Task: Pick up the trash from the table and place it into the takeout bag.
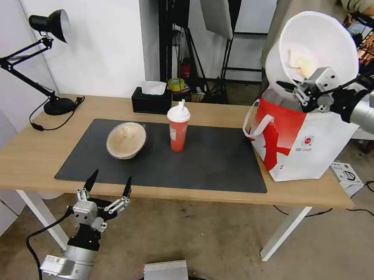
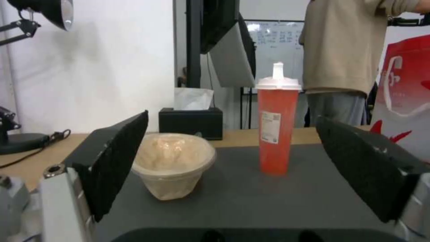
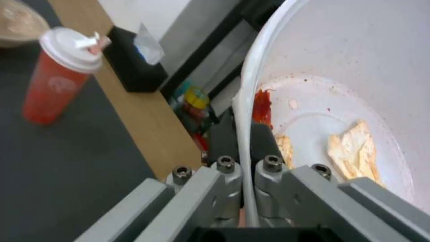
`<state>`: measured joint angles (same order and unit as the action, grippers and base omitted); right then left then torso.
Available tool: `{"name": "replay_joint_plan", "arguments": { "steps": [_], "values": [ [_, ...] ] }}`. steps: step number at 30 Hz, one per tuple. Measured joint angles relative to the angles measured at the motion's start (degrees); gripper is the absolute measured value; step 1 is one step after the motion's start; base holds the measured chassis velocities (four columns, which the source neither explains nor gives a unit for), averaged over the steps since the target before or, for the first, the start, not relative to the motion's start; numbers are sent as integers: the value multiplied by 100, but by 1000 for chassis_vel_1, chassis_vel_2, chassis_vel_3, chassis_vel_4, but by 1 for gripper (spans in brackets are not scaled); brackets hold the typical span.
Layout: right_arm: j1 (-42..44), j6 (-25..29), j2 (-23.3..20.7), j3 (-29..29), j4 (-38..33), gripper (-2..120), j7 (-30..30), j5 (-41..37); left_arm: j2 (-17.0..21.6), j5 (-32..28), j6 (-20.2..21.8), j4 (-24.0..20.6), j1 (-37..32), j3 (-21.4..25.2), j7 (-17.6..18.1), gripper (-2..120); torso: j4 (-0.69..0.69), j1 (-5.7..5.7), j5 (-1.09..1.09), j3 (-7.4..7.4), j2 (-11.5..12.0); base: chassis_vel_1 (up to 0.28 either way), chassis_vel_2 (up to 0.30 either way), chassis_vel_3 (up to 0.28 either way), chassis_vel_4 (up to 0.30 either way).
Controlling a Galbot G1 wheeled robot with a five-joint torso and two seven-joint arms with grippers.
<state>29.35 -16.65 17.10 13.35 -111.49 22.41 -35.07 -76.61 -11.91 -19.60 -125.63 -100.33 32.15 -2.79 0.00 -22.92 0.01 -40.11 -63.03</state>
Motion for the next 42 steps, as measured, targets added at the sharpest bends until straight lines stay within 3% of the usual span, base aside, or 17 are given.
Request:
{"name": "replay_joint_plan", "arguments": {
  "steps": [12, 42],
  "values": [
    [751, 202, -140, 590, 182, 0, -170, 249, -61, 101, -35, -23, -57, -68, -36, 100, 0, 0, 0, 0, 0, 0, 0, 0, 0],
    [772, 397, 44, 488, 1065, 0, -414, 844, -72, 129, -89, -132, -180, -76, -144, 100, 0, 0, 0, 0, 0, 0, 0, 0, 0]
  ]
}}
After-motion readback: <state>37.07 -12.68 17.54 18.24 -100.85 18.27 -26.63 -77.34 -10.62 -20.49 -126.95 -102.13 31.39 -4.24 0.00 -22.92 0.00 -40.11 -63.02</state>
